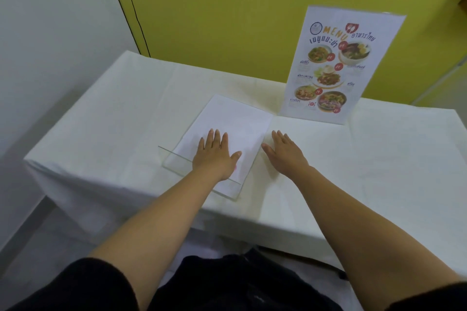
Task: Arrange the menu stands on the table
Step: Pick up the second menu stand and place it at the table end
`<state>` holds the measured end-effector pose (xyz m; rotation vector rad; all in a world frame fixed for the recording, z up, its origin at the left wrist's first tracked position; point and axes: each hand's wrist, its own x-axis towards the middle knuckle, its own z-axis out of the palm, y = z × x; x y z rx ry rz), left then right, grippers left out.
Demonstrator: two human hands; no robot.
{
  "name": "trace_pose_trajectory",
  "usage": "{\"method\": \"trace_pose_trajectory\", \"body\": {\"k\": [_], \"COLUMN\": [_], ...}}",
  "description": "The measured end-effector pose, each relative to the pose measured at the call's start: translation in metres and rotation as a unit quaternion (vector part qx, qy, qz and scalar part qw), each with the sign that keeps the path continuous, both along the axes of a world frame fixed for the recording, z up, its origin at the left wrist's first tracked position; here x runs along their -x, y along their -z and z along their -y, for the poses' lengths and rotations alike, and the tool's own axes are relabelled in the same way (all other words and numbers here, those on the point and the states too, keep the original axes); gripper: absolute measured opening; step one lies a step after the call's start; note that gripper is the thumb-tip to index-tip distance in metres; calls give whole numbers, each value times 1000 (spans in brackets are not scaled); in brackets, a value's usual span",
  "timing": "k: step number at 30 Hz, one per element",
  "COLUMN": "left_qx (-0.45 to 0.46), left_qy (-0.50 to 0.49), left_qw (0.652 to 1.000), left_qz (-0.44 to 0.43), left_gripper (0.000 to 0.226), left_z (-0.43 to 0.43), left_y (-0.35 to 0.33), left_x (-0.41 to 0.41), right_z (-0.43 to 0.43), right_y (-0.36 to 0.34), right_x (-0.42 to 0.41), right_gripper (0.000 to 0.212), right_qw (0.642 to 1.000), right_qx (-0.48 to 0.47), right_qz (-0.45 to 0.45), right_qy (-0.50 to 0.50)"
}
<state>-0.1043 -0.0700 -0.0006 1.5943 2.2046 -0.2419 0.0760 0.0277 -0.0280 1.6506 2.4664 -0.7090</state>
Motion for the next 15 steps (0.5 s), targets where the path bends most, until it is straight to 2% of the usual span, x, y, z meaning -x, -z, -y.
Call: {"method": "trace_pose_trajectory", "body": {"k": [8,12,15], "left_qx": [-33,-72,-93], "left_qy": [-32,-39,-42], "left_qw": [999,997,995], "left_qz": [3,2,-3], "left_gripper": [76,78,79], "left_z": [16,27,34], "left_y": [2,5,5], "left_x": [-2,-2,-3], "right_z": [-9,-11,-18], "right_y": [0,-21,-39], "right_x": [18,30,41], "right_gripper": [71,55,42], "right_qw": [994,974,931], "right_qx": [36,-2,24], "right_qz": [-86,-212,-327], "right_qy": [52,81,164]}}
